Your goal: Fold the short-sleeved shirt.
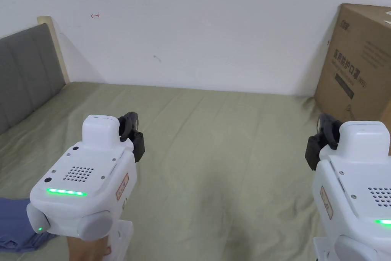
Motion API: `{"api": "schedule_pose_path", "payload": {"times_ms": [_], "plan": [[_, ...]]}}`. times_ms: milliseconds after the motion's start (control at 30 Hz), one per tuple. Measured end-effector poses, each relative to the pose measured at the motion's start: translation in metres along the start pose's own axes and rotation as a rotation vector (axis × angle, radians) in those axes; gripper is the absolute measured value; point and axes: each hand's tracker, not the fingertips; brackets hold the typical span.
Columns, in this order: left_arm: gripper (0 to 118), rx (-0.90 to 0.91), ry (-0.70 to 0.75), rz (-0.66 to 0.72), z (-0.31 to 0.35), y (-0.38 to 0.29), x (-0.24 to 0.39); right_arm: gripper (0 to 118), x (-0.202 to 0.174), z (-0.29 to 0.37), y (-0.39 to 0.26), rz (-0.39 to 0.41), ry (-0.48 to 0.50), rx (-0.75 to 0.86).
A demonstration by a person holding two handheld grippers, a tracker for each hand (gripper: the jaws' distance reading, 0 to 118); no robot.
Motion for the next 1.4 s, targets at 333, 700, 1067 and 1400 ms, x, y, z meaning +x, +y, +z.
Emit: {"api": "schedule_pose_path", "payload": {"times_ms": [333, 700, 1067, 1400], "plan": [[118, 0.019, 0.036, 0.002, 0.0032, -0.0019, 0.0001, 103, 0.0013, -0.0008, -0.0019, 0.001, 0.001, -0.022], [118, 0.015, 0.044, -0.011, 0.0052, -0.0029, -0.0005, 118, 0.0027, 0.0007, -0.0028, -0.022, -0.005, -0.026], [118, 0.019, 0.044, -0.010, 0.0060, -0.0014, -0.0006, 118, -0.0015, 0.0037, -0.0012, -0.018, 0.000, -0.023], [118, 0.021, 0.043, -0.017, 0.0050, -0.0002, -0.0005, 118, -0.0038, 0.0038, -0.0005, -0.016, 0.001, -0.022]]}}
